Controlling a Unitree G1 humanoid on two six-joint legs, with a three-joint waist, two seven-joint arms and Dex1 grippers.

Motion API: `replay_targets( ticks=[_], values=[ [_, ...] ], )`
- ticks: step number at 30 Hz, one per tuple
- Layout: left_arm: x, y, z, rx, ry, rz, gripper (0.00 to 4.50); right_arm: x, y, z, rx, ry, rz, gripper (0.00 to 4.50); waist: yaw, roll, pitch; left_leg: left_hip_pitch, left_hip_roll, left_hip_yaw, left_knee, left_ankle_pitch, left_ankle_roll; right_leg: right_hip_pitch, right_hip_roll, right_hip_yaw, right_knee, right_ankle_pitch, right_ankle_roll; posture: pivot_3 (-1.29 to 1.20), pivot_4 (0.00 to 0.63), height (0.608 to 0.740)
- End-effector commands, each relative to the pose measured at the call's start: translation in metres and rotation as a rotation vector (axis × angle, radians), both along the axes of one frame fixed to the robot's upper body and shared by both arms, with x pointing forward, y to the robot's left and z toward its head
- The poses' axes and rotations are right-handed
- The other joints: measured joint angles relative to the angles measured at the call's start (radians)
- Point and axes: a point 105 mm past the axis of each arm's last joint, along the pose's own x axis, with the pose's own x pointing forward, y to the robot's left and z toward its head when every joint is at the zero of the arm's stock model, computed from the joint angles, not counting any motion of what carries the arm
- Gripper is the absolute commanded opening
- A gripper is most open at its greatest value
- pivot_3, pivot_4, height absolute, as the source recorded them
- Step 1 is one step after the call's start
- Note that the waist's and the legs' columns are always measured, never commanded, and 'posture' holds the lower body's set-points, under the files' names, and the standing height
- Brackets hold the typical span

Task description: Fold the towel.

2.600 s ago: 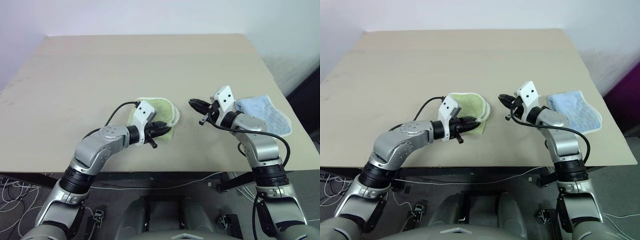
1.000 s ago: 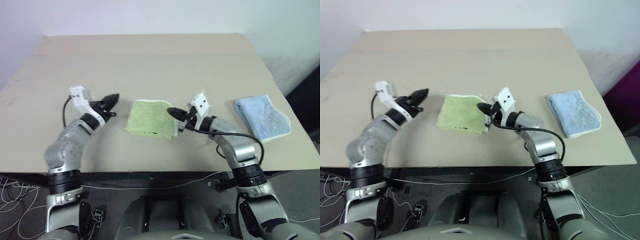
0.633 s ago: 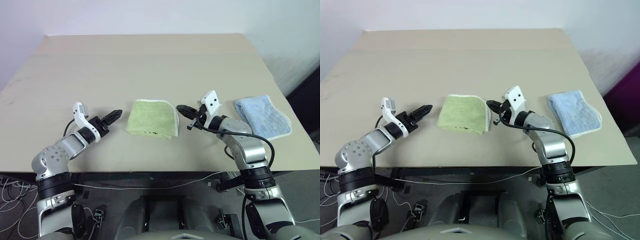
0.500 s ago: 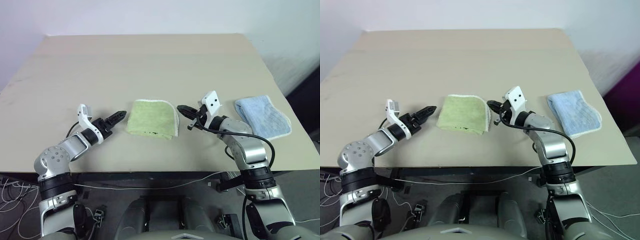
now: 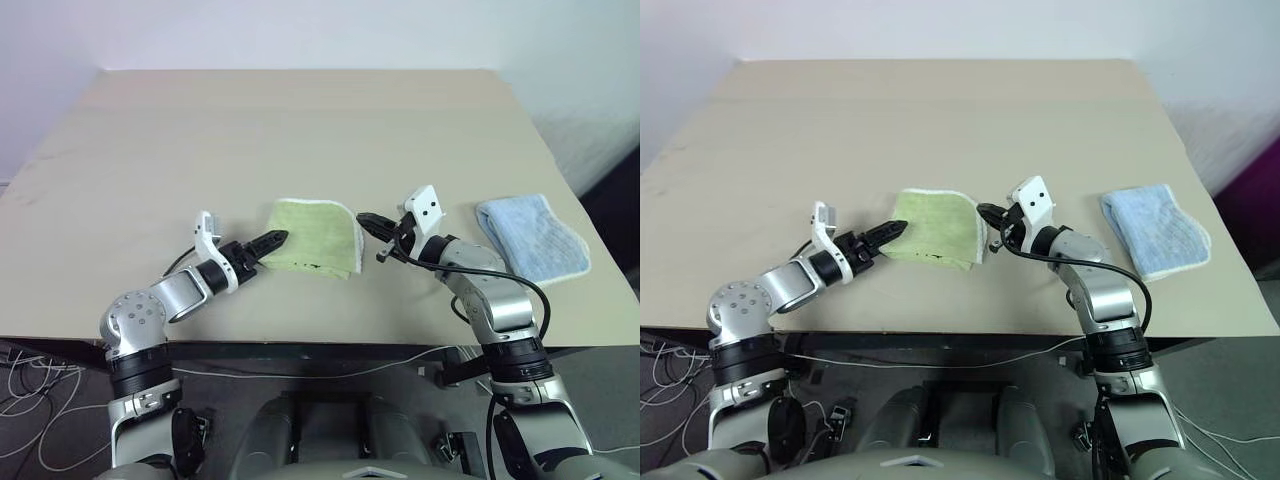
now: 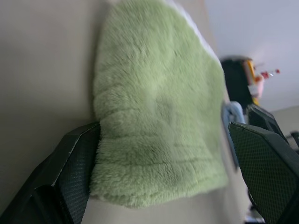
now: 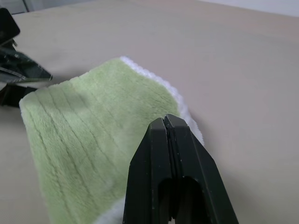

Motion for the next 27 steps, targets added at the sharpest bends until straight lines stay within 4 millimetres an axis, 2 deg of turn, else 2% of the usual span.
replay_targets(
  ticks=[1, 5, 16, 23, 27],
  values=[
    [-0.009, -0.018, -0.005, -0.012, 0.036, -0.085, 4.48, -0.003, -0.001, 0.017, 0.02, -0.061, 0.003, 0.0, 0.001, 0.0, 0.0, 0.0, 0.0, 0.0, 0.0, 0.0, 0.0, 0.0, 0.0, 0.0, 0.0, 0.0, 0.0, 0.0, 0.15, 0.74],
    [-0.009, -0.02, -0.005, -0.019, 0.041, -0.081, 3.62, -0.003, 0.0, 0.017, 0.018, -0.063, 0.004, 0.0, 0.004, 0.0, 0.0, 0.0, 0.0, 0.0, 0.0, 0.0, 0.0, 0.0, 0.0, 0.0, 0.0, 0.0, 0.0, 0.0, 0.15, 0.74],
    [-0.009, -0.018, -0.005, -0.052, 0.042, -0.043, 0.09, -0.003, 0.0, 0.017, 0.017, -0.065, 0.006, 0.0, 0.0, 0.0, 0.0, 0.0, 0.0, 0.0, 0.0, 0.0, 0.0, 0.0, 0.001, 0.0, 0.0, 0.0, 0.0, 0.0, 0.15, 0.74],
    [-0.003, -0.008, -0.001, -0.079, 0.01, 0.033, 0.02, -0.004, -0.001, 0.016, 0.015, -0.063, 0.005, 0.0, -0.001, 0.0, 0.0, 0.0, 0.0, 0.0, 0.0, 0.0, 0.0, 0.0, 0.001, 0.0, 0.0, 0.0, 0.0, 0.0, 0.15, 0.74],
    [0.012, 0.011, 0.015, -0.101, -0.057, 0.135, 0.02, -0.003, -0.002, 0.016, 0.011, -0.063, -0.001, 0.0, -0.001, 0.0, 0.0, 0.0, 0.0, 0.0, 0.0, 0.0, 0.0, 0.0, 0.001, 0.0, 0.0, 0.0, 0.0, 0.0, 0.15, 0.74]
  ],
)
